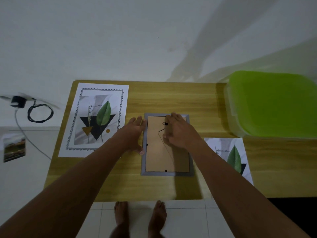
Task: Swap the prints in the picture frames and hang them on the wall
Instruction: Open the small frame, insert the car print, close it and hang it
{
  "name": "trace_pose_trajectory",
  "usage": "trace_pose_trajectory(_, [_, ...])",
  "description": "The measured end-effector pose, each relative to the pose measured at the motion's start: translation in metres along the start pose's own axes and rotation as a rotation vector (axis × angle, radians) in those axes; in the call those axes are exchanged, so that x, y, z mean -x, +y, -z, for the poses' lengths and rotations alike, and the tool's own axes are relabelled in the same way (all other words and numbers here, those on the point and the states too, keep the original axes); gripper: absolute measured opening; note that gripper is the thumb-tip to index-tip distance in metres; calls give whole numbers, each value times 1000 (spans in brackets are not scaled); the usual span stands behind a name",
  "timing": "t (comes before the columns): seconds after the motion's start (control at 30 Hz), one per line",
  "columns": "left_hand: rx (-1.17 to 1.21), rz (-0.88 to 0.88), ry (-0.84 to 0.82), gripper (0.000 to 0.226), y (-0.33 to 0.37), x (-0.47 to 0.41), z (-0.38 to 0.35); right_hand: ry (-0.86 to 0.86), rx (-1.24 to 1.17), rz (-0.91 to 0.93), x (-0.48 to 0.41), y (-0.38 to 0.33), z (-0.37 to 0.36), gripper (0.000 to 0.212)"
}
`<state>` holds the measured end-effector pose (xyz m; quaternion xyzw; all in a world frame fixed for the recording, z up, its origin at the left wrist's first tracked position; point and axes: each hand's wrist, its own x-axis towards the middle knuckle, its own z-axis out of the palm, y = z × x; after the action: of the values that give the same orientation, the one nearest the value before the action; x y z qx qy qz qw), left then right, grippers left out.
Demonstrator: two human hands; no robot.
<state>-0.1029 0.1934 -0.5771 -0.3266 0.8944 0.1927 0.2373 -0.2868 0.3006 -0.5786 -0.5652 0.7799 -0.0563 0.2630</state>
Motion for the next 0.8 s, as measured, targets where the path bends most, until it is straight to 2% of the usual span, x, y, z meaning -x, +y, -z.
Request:
trace_pose_trajectory(0.3, [-3,12,-13,129,0,-2,-2,-18,181,100,0,-2,6,63])
trace_pose_trajectory(0.6, [1,17,-30,127,2,-1,0,-66,370,130,3,-5,7,68])
trace_pose_trajectory(0.73, [15,23,-44,126,2,0,-1,-67,245,45,8,-1,-4,71])
trace_pose_trajectory(0.8, [16,30,-49,125,2,0,-3,10,176,-16,20,1,-13,71])
